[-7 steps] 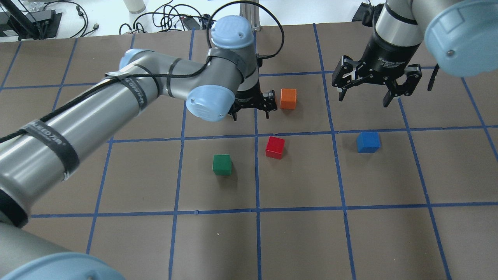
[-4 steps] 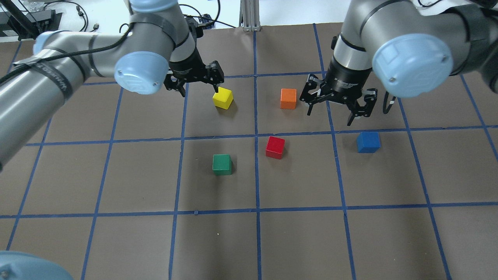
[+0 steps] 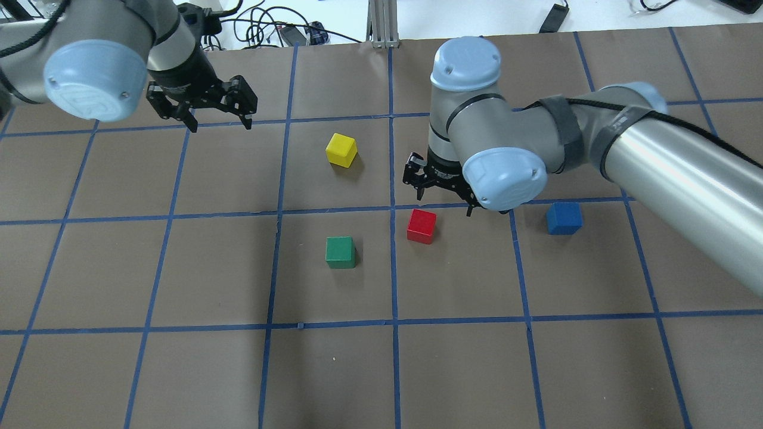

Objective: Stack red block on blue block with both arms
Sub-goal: 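Withdraw the left gripper while the right gripper moves toward the red cube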

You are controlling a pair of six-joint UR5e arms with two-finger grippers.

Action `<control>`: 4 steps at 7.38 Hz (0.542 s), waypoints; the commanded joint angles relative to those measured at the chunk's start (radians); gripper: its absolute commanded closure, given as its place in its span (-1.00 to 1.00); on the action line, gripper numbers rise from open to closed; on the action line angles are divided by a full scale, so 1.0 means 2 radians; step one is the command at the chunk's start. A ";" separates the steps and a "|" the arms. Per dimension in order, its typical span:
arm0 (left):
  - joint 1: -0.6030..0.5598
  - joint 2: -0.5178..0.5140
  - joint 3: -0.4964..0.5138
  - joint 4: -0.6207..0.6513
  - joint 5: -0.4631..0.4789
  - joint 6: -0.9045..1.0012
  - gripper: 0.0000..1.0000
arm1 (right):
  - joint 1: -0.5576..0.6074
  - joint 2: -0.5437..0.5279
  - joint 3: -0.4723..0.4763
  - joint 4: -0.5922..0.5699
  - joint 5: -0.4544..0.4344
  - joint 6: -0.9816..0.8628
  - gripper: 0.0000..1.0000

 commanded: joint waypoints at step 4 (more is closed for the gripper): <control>0.023 0.030 -0.007 -0.031 0.003 0.054 -1.00 | 0.038 0.065 0.025 -0.101 -0.007 0.011 -0.98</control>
